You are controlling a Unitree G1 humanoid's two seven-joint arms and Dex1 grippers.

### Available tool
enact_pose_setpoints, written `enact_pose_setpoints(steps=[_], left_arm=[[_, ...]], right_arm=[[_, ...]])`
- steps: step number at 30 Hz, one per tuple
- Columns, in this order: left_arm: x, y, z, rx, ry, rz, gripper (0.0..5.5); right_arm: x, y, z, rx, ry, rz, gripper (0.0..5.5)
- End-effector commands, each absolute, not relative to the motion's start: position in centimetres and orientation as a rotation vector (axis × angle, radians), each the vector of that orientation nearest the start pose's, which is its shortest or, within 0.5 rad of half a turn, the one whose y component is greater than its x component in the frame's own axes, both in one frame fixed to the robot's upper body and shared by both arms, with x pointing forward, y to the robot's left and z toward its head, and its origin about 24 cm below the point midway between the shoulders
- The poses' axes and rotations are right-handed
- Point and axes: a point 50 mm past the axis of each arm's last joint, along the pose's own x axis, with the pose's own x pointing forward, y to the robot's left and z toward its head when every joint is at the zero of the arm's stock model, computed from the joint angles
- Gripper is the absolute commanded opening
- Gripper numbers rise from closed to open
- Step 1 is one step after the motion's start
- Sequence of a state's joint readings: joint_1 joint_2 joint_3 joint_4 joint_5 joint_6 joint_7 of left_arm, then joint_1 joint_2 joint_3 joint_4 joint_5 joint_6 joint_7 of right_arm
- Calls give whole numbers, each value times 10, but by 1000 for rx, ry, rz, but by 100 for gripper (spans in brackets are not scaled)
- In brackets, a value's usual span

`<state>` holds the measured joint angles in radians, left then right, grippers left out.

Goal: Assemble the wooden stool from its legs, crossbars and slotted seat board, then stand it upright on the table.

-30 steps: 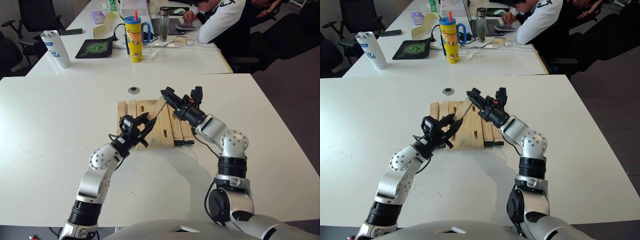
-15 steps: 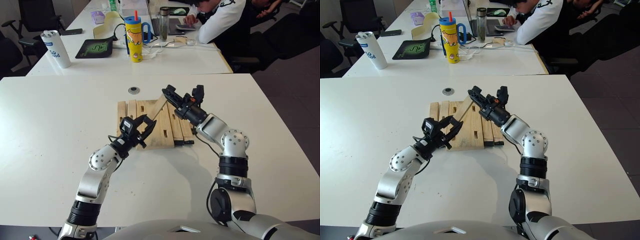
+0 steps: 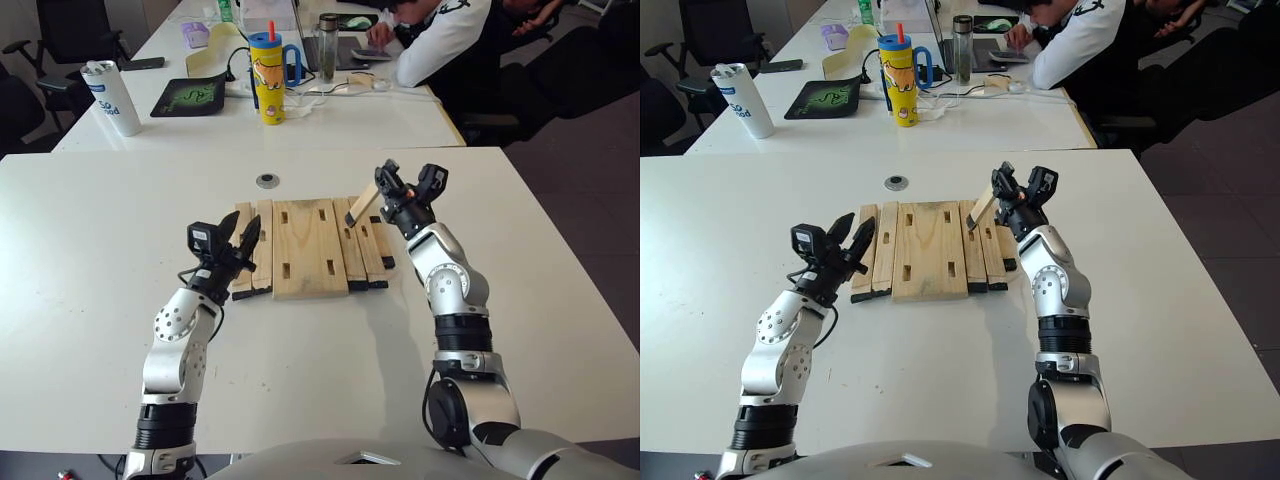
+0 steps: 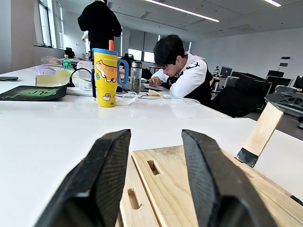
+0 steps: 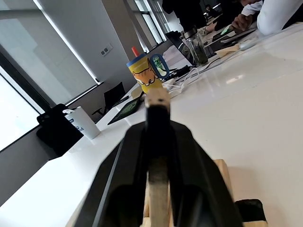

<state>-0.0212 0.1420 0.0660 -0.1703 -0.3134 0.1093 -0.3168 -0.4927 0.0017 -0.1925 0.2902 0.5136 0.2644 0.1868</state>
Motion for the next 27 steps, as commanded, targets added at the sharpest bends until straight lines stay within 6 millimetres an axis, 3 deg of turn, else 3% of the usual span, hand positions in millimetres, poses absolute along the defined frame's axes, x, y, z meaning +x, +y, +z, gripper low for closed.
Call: enact_pose_setpoints(steps=[1, 11, 16, 27], left_arm=[[259, 171, 83, -133, -108, -267, 130], [262, 175, 81, -124, -97, -219, 124], [263, 174, 81, -124, -98, -222, 124], [261, 173, 82, -117, -103, -224, 124]], right_arm=[[346, -126, 89, 556, 8, 200, 42], [348, -131, 67, 520, 69, 90, 42], [345, -132, 56, 360, 113, 55, 42], [333, -114, 46, 97, 77, 182, 42]])
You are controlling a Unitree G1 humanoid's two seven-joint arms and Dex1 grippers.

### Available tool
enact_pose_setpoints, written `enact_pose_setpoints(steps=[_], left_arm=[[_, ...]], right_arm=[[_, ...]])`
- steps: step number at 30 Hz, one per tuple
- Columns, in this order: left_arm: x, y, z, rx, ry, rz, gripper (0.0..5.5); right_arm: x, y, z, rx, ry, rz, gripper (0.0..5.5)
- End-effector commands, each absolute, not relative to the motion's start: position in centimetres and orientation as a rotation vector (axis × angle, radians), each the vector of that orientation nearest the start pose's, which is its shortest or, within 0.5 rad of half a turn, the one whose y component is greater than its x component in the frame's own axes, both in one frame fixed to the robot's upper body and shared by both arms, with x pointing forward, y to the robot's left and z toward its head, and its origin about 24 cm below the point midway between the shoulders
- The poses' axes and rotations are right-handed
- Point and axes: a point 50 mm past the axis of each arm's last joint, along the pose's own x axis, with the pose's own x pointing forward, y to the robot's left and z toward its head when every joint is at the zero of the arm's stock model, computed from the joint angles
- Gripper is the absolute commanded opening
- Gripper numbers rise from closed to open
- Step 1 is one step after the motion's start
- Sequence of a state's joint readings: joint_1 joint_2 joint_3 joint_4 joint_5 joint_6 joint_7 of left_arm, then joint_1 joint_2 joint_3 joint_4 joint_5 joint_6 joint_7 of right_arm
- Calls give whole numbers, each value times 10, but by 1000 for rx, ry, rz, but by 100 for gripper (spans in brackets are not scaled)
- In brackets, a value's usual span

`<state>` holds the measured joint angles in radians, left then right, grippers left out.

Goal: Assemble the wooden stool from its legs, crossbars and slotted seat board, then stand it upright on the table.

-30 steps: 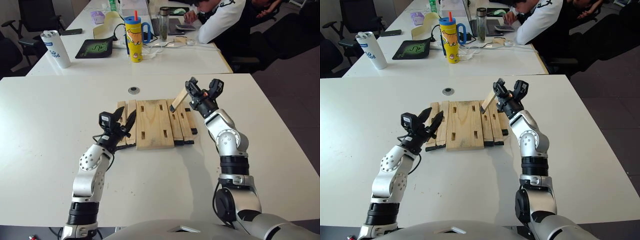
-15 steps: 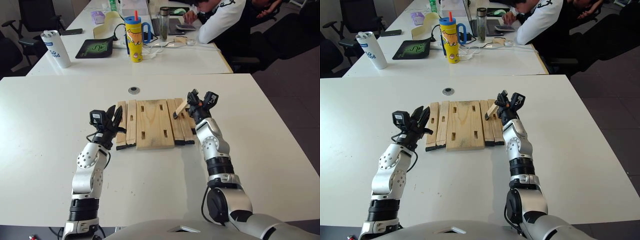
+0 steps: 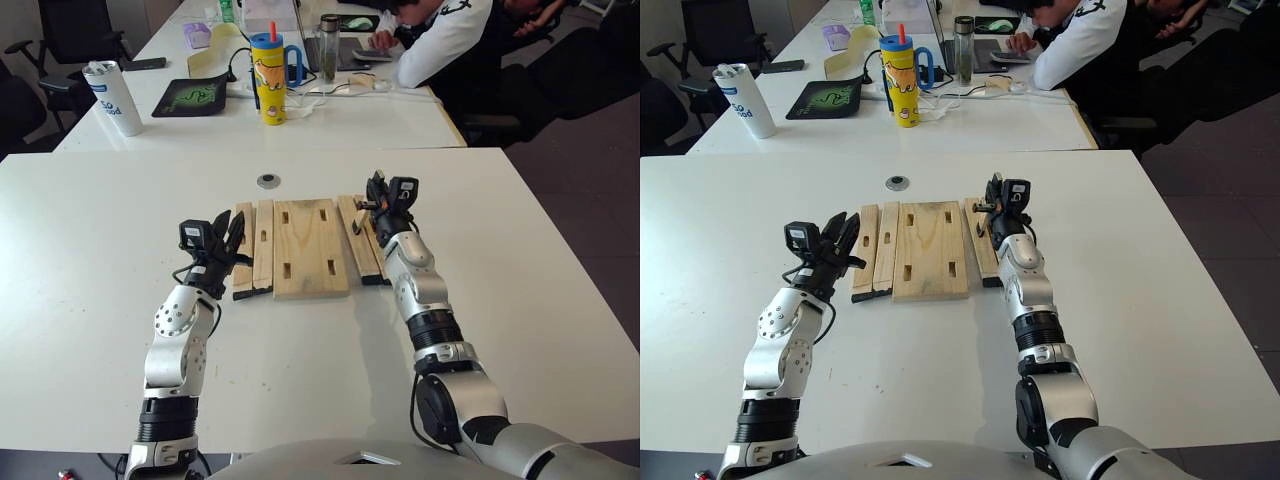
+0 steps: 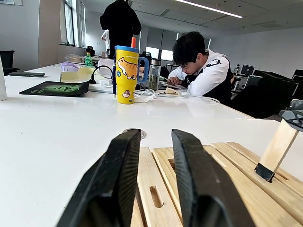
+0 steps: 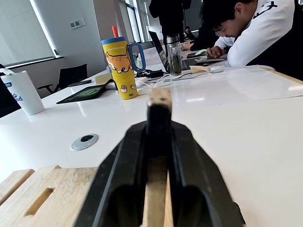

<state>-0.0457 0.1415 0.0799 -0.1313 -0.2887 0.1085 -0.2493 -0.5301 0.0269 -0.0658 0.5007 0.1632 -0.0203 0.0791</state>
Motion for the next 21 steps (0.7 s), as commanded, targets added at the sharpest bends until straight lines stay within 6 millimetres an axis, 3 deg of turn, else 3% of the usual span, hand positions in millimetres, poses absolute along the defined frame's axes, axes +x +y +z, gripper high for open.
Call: enact_pose_setpoints(steps=[1, 8, 12, 13, 17, 21], left_arm=[[261, 173, 82, -113, -103, -226, 124], [259, 174, 83, -94, -100, -235, 124], [259, 174, 83, -86, -99, -241, 124], [259, 173, 83, -85, -99, -242, 124], [259, 173, 83, -81, -96, -247, 124], [258, 171, 82, -81, -94, -253, 124]], right_arm=[[332, -114, 45, 84, 67, 189, 42], [319, -120, 33, -20, -1, 221, 42], [320, -118, 42, -10, -62, 229, 42], [320, -117, 44, -2, -74, 230, 79], [327, -110, 82, 18, -211, 228, 141], [335, -103, 138, 31, -387, 233, 144]])
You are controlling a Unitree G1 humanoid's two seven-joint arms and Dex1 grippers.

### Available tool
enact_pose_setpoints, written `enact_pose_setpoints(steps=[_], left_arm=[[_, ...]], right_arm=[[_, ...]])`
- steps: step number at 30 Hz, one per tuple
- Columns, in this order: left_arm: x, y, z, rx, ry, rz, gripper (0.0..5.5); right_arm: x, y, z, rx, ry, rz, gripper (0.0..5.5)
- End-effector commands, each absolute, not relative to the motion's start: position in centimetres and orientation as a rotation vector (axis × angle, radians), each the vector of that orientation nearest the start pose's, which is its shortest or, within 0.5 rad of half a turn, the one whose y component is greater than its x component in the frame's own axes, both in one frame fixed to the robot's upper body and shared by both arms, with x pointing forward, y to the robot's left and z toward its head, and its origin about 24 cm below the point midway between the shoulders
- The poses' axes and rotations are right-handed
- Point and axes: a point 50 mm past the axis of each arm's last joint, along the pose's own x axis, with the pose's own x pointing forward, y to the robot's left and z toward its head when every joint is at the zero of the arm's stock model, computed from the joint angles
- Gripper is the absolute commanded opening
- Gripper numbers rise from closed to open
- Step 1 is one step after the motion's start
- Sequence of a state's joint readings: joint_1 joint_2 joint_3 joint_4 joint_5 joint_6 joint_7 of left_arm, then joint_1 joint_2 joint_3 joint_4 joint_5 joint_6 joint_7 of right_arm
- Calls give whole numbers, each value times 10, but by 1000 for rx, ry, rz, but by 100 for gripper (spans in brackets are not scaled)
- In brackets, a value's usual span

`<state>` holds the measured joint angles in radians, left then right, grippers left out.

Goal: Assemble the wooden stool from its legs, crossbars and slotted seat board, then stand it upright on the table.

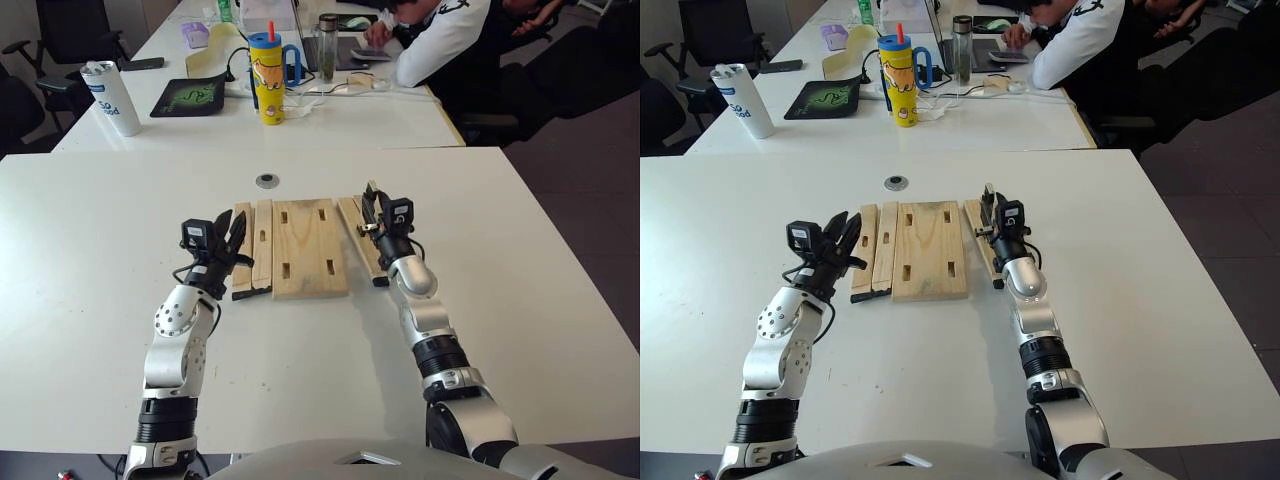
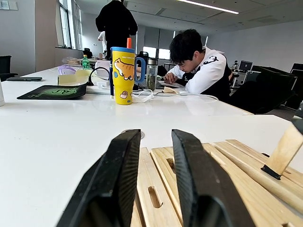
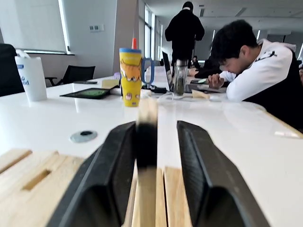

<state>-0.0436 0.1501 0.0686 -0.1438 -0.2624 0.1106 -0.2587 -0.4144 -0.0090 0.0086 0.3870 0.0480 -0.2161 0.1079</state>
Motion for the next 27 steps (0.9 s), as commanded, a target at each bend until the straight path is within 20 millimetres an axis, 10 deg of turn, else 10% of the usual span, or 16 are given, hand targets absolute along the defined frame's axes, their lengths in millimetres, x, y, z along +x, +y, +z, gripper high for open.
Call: enact_pose_setpoints(steps=[1, 10, 16, 19, 27], left_arm=[[258, 170, 82, -82, -94, -254, 124], [260, 170, 82, -80, -101, -250, 124], [260, 170, 82, -82, -104, -249, 124], [260, 170, 83, -82, -105, -249, 124], [261, 170, 83, -82, -109, -249, 124]], right_arm=[[337, -101, 152, 37, -427, 235, 144], [362, -92, 229, 24, -555, 265, 144], [362, -102, 75, -168, 219, 327, 144], [348, -105, 48, -172, 347, 360, 144], [355, -95, 139, -17, -192, 272, 144]])
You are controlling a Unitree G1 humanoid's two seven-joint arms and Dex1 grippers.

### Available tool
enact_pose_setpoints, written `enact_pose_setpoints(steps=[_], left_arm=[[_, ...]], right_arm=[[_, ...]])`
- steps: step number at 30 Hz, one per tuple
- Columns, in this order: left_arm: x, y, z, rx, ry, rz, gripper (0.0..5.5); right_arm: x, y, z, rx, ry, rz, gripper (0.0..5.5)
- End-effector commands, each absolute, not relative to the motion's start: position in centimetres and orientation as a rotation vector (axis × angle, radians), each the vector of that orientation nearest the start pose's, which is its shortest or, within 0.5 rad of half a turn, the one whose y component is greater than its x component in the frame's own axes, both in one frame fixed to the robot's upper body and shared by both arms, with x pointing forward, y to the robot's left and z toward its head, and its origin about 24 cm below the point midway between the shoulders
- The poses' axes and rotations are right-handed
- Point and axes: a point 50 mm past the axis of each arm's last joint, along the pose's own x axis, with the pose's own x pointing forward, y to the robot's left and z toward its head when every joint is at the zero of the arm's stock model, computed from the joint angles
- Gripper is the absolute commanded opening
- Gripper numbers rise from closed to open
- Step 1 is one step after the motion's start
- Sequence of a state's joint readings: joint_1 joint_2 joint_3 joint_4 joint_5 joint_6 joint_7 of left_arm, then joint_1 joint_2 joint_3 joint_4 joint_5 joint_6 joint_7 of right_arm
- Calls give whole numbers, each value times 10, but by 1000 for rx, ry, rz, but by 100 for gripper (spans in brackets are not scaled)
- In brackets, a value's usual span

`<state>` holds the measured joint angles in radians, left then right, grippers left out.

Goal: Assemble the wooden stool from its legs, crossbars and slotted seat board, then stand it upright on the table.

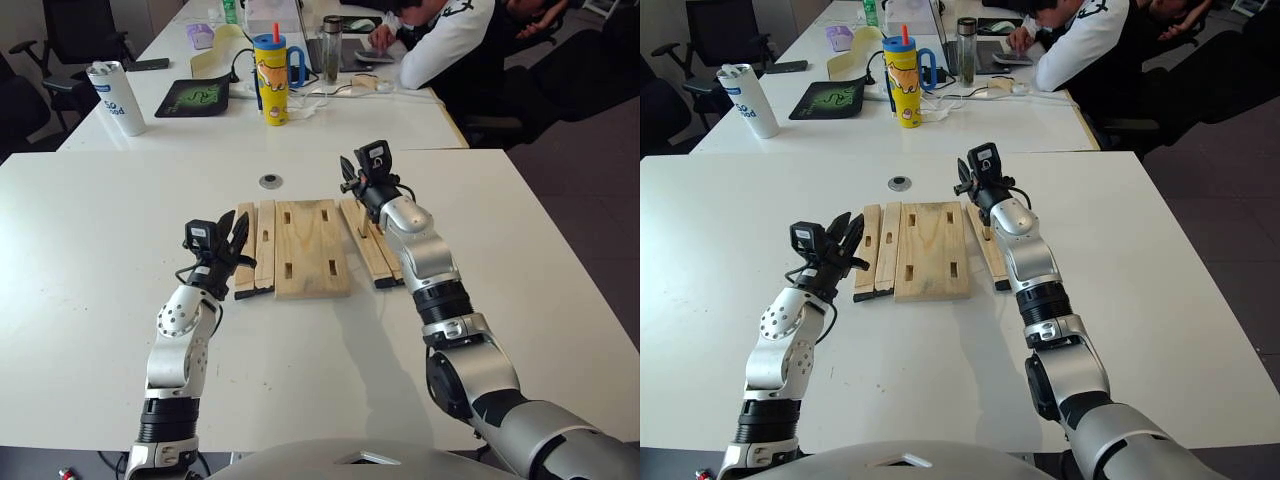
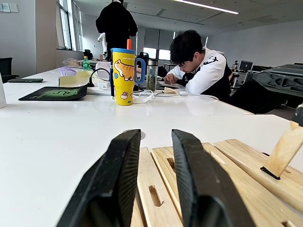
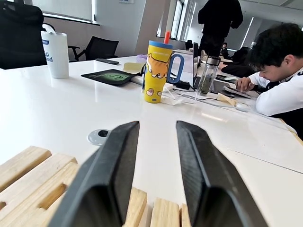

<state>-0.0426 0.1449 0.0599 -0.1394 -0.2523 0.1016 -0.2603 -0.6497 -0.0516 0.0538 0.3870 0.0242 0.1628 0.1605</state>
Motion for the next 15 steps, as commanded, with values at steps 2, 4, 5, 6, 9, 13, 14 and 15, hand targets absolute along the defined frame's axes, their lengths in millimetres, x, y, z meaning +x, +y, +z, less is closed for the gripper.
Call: enact_pose_setpoints(steps=[2, 4, 5, 6, 9, 13, 14, 15], left_arm=[[261, 170, 83, -83, -110, -246, 124], [260, 170, 83, -86, -110, -244, 124], [260, 170, 82, -87, -110, -242, 124], [259, 169, 82, -88, -110, -241, 124], [258, 169, 82, -92, -111, -236, 124], [255, 169, 80, -96, -107, -223, 124], [254, 169, 80, -97, -107, -219, 124], [253, 170, 79, -99, -106, -214, 124]], right_arm=[[349, -98, 175, 39, -399, 219, 144], [342, -102, 209, 48, -582, 164, 144], [340, -104, 219, 49, -630, 144, 144], [340, -106, 224, 53, -653, 130, 144], [345, -124, 228, 26, -630, 77, 144], [349, -162, 177, -91, -334, -13, 144], [343, -169, 163, -108, -267, -12, 144], [334, -174, 146, -118, -182, 15, 162]])
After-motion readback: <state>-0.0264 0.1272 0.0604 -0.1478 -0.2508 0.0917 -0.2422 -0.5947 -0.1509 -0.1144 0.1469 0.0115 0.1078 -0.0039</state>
